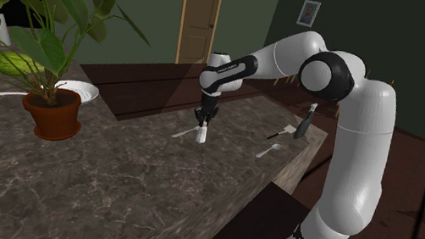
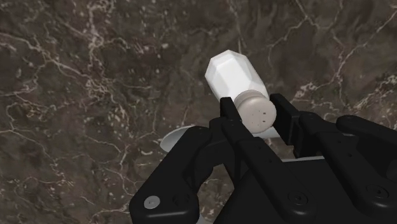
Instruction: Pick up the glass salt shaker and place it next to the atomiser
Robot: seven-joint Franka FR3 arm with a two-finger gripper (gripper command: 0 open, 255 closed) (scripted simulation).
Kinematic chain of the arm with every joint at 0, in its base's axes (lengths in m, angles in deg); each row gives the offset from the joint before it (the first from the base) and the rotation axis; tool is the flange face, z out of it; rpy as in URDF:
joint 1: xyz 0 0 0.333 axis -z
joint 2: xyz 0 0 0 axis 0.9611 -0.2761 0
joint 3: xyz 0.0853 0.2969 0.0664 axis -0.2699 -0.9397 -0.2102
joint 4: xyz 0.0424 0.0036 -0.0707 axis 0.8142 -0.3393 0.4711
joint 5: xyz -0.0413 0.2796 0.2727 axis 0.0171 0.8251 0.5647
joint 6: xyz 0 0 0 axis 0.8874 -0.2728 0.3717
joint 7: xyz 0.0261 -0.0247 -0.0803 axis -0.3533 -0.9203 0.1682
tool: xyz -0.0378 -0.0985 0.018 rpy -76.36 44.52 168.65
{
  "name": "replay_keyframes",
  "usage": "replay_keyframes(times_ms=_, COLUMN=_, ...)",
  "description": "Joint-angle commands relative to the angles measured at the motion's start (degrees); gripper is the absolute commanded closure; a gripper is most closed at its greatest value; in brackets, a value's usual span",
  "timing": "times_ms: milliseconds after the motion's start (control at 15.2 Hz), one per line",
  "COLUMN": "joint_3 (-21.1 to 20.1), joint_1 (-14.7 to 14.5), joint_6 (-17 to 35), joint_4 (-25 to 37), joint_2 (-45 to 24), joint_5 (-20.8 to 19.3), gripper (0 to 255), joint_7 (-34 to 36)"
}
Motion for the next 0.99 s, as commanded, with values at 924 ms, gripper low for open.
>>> replay_keyframes(times_ms=924, joint_3=0.2, joint_1=-0.1, joint_6=-5.9, joint_4=2.8, joint_2=3.1, joint_5=-0.5, gripper=255, joint_7=0.3)
